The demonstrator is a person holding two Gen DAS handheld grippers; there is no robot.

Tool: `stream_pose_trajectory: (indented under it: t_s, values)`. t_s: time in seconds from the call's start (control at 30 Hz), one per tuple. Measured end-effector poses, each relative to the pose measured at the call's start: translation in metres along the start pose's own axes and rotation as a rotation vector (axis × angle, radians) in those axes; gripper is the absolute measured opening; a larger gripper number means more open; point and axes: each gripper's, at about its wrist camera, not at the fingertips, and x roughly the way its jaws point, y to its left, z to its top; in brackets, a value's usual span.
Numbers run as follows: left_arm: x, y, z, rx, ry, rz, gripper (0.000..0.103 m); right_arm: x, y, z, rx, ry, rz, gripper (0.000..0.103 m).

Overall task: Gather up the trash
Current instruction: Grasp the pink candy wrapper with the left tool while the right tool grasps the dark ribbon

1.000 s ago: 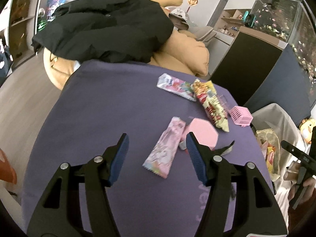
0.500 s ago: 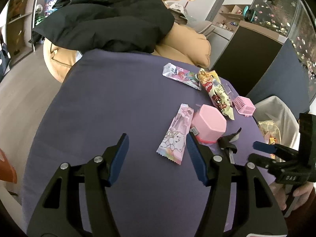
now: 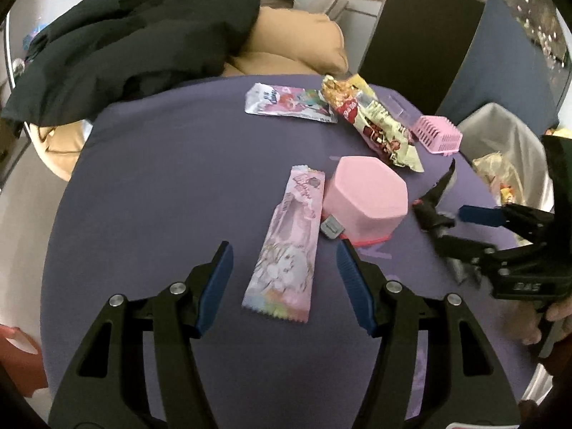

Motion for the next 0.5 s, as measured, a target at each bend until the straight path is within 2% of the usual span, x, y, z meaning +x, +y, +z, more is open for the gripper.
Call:
stream_pose_trajectory:
  t_s: [0.1,0.2,0.33,0.5]
  values:
    - [0.012,-0.002,0.006,-0.011,0.039,-0.005,0.054,-0.001,-0.005,0.0,0.005,0.004,0.025,0.071]
    - [0.016,-0.004,0.009,-0.012,0.039,-0.001,0.051,0.002,0.0,0.001,-0.047,0.03,0.0,0.071]
    - [0.015,-0.004,0.007,-0.024,0.034,0.012,0.029,0.004,0.002,0.004,-0.06,0.068,0.0,0.071]
    - [0.01,0.001,0.002,-0.095,0.01,0.001,0.023,0.001,-0.006,0.001,-0.048,0.059,0.05,0.071]
